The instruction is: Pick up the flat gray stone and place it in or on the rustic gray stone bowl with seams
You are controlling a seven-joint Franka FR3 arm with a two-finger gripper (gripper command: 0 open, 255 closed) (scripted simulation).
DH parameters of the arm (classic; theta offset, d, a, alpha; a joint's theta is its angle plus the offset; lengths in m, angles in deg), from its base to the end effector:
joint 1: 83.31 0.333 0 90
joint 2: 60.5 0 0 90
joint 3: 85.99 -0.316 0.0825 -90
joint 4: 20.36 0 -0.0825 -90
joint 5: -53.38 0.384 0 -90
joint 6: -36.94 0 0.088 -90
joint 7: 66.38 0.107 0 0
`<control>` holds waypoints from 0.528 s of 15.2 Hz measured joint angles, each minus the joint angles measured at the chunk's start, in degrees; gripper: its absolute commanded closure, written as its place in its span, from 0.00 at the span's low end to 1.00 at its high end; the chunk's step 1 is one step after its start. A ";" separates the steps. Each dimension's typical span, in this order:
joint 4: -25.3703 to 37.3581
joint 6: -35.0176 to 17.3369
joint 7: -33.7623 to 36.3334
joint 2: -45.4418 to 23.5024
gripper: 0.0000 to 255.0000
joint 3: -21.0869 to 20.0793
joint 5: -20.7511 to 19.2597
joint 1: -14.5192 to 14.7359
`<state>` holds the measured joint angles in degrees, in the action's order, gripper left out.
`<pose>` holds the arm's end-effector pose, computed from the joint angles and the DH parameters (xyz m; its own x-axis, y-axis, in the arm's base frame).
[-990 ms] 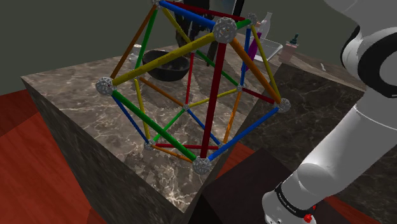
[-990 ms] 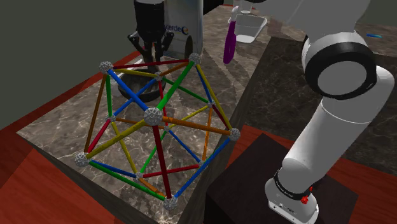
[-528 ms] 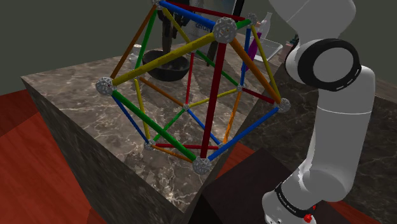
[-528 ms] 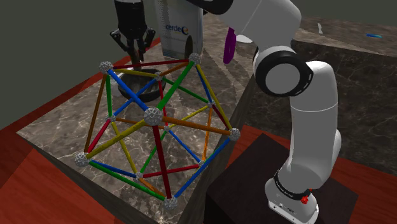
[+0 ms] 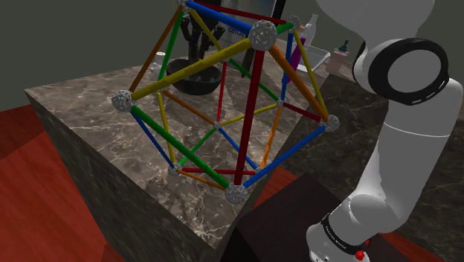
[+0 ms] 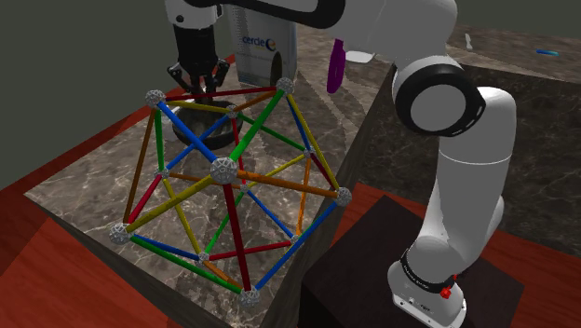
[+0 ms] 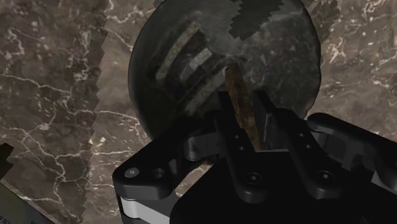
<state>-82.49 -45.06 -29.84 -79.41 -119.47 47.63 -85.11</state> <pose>0.5721 0.2493 0.6665 0.9911 -0.1333 0.0041 -0.1322 -0.9857 -0.1044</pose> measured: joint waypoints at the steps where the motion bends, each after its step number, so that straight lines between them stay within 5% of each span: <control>1: -1.65 -1.09 -0.18 0.61 1.00 0.00 0.37 -0.45; 8: -7.17 -4.91 -0.79 2.58 1.00 0.05 1.53 -1.81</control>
<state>-89.66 -49.97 -30.63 -76.83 -119.41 49.15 -86.91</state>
